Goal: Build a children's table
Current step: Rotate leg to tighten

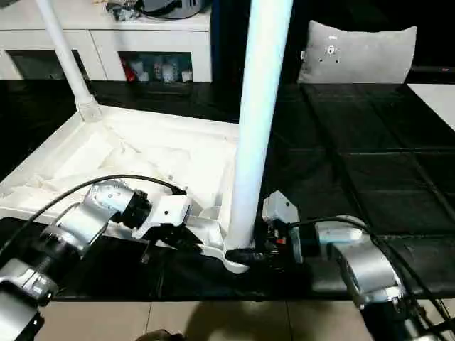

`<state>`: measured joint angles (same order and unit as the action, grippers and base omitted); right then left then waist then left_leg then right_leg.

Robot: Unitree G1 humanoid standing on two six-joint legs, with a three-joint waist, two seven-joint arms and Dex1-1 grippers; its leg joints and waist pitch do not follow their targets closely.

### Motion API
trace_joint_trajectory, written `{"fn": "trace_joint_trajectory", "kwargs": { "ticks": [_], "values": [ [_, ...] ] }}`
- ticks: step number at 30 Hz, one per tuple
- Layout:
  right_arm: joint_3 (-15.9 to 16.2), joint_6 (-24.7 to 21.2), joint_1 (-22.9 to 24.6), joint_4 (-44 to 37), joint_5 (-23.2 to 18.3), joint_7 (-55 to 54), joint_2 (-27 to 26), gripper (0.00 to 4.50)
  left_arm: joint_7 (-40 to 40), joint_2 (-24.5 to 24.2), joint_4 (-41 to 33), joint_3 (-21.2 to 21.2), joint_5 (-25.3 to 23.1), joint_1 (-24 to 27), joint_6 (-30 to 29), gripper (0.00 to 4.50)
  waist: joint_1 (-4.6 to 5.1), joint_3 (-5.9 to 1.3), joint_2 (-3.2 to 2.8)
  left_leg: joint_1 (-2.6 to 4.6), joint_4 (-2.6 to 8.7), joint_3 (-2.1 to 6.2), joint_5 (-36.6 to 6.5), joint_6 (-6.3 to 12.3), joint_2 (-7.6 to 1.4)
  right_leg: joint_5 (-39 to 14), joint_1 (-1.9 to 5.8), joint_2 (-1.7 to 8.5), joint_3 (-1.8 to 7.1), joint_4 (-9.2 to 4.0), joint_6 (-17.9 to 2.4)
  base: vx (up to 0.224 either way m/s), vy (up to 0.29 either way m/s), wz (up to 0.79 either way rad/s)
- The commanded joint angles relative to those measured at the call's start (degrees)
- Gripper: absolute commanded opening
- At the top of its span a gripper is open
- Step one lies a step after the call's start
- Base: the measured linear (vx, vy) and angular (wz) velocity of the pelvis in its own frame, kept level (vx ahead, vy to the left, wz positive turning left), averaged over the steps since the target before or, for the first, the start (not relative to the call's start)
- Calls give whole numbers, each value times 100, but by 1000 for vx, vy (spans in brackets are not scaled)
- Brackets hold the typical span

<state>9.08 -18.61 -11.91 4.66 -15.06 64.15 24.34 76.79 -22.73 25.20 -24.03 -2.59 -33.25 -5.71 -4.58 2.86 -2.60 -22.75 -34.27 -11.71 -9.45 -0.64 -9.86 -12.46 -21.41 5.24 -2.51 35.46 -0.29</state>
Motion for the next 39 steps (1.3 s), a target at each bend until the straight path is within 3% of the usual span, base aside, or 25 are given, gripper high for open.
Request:
{"fn": "trace_joint_trajectory", "kwargs": {
  "ticks": [1,2,3,6,8,10,14,15,17,21,27,31,36,39],
  "values": [
    [191,-284,-95,71,163,-1169,-717,258,-799,560,-541,30,77,67,-733,0,104,-290,37,219,507,223,-2039,-185,-355,-2009,50,374,208,-499,-1181,0,0,0],
    [109,-332,-166,198,178,-1518,-967,257,-1038,715,-620,82,62,72,-981,0,196,-283,58,222,516,252,-2269,-322,-342,-2417,46,389,199,-537,-1048,0,0,0],
    [47,-388,-208,258,175,-1733,-1116,257,-1187,820,-660,115,58,65,-1141,0,226,-282,59,226,517,271,-2339,-358,-339,-2539,37,393,198,-553,-996,0,0,0],
    [-126,-527,-376,481,160,-2428,-1634,257,-1877,1279,-710,247,-40,-13,-1590,0,396,-293,47,192,554,302,-2520,-425,-325,-2460,51,353,174,-574,-854,0,0,0],
    [-164,-547,-423,539,152,-2585,-1752,256,-2081,1419,-701,293,-57,-47,-1705,0,435,-304,74,208,519,275,-2465,-348,-307,-2287,32,354,197,-602,-900,0,0,0],
    [-299,-721,-595,778,331,-3292,-2103,256,-2763,1857,-632,446,-169,-161,-2044,0,439,-305,49,201,502,249,-2254,-241,-298,-2067,14,348,213,-611,-973,0,0,0],
    [-331,-816,-749,1061,566,-3672,-2223,256,-3205,2201,-550,470,-282,-233,-2126,0,438,-311,62,191,483,229,-2058,-137,-295,-2002,22,321,203,-625,-951,0,0,0],
    [-384,-833,-783,1137,621,-3811,-2267,326,-3308,2287,-568,452,-338,-232,-2161,0,427,-319,60,168,487,233,-1988,-101,-293,-1882,46,324,206,-615,-938,0,0,0],
    [-439,-744,-812,1142,653,-3879,-2280,332,-3389,2329,-561,421,-411,-240,-2195,0,429,-325,47,169,491,229,-1962,-77,-298,-1724,42,308,205,-613,-935,0,0,0],
    [-404,-536,-784,1058,773,-3845,-2174,372,-3442,2201,-541,418,-481,-259,-2253,0,415,-341,46,158,486,220,-1813,-15,-297,-1369,68,307,205,-582,-1010,0,0,0],
    [-472,-285,-559,652,685,-3468,-1787,422,-3057,1838,-544,488,-390,-135,-2102,0,394,-333,10,153,487,220,-1845,25,-299,-1462,78,311,197,-604,-989,0,0,0],
    [-489,-198,-446,465,720,-3220,-1523,447,-2831,1659,-506,467,-383,-81,-1940,0,390,-360,24,135,472,208,-1585,122,-304,-916,107,301,196,-548,-1134,0,0,0],
    [-437,1,-226,-67,478,-1988,-647,447,-1878,1090,-279,322,-247,-38,-999,0,316,-375,26,123,428,194,-1297,378,-318,-502,145,318,197,-506,-1226,0,0,0],
    [-395,125,-169,-205,308,-1322,-251,447,-1285,789,-214,199,-157,-50,-598,0,256,-352,20,149,445,189,-1424,345,-334,-807,107,323,192,-526,-1238,0,0,0]
  ]
}}
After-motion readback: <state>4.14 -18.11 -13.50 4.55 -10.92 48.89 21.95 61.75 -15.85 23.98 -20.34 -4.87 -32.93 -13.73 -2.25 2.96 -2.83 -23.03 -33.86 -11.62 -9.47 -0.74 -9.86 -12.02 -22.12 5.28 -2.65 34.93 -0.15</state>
